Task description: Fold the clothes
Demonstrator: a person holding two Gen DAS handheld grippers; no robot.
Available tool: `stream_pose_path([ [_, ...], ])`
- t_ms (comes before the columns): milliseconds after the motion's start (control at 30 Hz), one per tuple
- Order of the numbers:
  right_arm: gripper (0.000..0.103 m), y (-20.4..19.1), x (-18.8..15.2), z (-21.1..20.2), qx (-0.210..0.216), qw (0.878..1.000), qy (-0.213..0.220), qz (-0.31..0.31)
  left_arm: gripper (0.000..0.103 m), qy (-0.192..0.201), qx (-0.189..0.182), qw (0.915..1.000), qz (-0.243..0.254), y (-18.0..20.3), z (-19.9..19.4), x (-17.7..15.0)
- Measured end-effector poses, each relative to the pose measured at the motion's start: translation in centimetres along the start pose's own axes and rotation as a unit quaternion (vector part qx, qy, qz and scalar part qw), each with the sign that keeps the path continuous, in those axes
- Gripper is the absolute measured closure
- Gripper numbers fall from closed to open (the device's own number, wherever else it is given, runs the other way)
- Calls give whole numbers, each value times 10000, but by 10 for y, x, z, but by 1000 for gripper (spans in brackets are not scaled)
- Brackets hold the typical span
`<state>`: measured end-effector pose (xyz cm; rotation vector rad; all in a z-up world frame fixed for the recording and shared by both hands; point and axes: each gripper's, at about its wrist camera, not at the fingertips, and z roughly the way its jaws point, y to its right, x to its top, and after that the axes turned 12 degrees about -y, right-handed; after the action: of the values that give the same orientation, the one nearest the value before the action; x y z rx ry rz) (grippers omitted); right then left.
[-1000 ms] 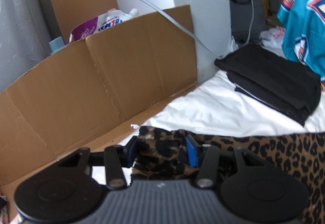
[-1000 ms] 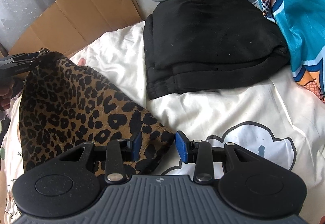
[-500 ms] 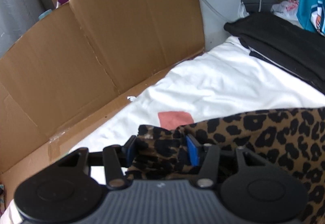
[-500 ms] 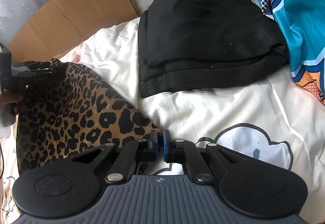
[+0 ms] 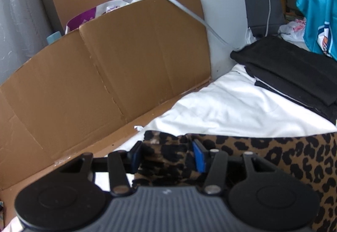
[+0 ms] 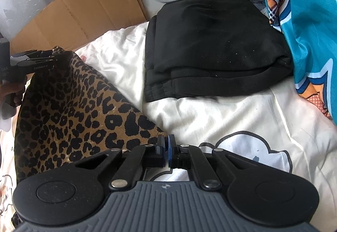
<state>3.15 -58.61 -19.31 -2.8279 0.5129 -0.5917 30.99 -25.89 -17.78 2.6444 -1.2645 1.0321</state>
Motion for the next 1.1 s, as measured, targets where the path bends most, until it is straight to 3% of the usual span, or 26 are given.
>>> stream_pose_path([
  [233, 103, -1, 0, 2, -157, 9999, -39, -24, 50, -212, -27, 9996, -181, 3, 11, -6],
  [333, 103, 0, 0, 7, -205, 9997, -147, 33, 42, -472, 168, 9987, 30, 13, 24, -8],
  [467, 100, 1, 2, 4, -242, 9995, -87, 183, 40, -604, 298, 9977, 20, 18, 22, -4],
  [667, 98, -6, 8, -7, -130, 9996, 186, 139, 28, -635, -120, 9977, -193, 3, -7, 2],
  [867, 98, -26, 13, -16, -34, 9994, 320, -88, 29, -686, -371, 9966, -268, -24, -50, -5],
  [1033, 98, -44, 17, -24, 97, 9988, 392, -266, 38, -852, -773, 9933, -58, -35, -91, -21],
  [1100, 98, -52, 19, -26, 176, 9983, 410, -363, 46, -826, -848, 9929, 121, -36, -105, -28],
])
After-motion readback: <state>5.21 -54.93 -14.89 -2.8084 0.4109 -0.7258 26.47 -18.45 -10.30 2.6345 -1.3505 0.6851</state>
